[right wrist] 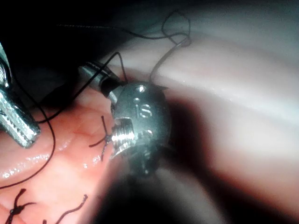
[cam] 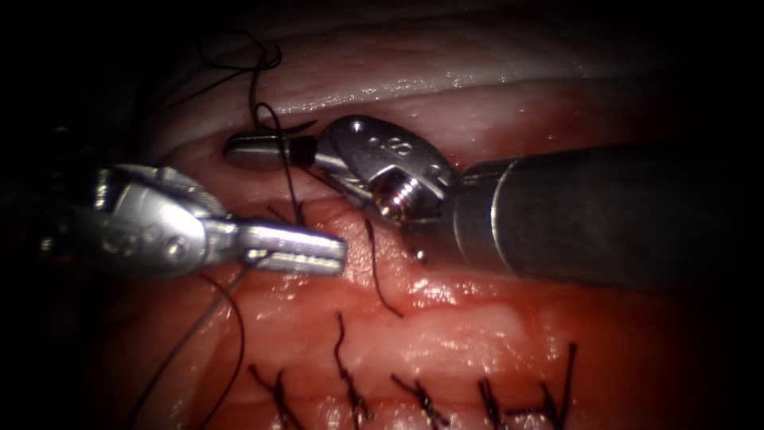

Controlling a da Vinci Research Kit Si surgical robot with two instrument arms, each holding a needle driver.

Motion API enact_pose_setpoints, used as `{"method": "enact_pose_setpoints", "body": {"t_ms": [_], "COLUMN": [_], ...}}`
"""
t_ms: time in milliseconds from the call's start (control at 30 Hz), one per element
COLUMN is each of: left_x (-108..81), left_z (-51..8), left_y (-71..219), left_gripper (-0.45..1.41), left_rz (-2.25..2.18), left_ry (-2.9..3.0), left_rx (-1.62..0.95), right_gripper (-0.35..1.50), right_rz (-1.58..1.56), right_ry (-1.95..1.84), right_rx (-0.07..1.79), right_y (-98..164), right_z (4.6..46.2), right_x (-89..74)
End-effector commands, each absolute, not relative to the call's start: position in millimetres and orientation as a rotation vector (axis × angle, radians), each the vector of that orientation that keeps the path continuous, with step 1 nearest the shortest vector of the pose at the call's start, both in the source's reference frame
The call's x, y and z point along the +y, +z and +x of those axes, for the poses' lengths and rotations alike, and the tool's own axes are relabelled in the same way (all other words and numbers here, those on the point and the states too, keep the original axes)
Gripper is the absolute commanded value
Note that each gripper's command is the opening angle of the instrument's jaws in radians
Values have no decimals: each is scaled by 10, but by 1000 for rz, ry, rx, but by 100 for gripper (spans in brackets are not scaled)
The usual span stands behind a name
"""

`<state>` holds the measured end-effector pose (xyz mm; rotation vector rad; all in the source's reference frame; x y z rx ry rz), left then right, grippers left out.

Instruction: Wound Closure

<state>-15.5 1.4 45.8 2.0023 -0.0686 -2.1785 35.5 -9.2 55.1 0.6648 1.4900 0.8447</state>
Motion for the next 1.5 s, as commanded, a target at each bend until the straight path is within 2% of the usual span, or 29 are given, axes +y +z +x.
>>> {"method": "enact_pose_setpoints", "body": {"t_ms": [33,467,800,1133,1500], "left_x": [15,7,18,35,35], "left_z": [-160,-148,-158,-170,-175], "left_y": [465,507,548,576,591], "left_gripper": [-45,-45,-45,-45,-45], "left_rz": [2004,2049,2082,2101,2093], "left_ry": [-2172,-2143,-2159,-2173,-2189], "left_rx": [-71,-71,-25,-12,17], "right_gripper": [-35,-35,-35,-35,-35], "right_rz": [695,882,879,1004,912], "right_ry": [845,858,887,532,133], "right_rx": [1530,1840,1850,1736,1480], "right_y": [555,526,483,474,477], "right_z": [366,317,288,269,283], "right_x": [-88,-66,-65,-84,-84]}}
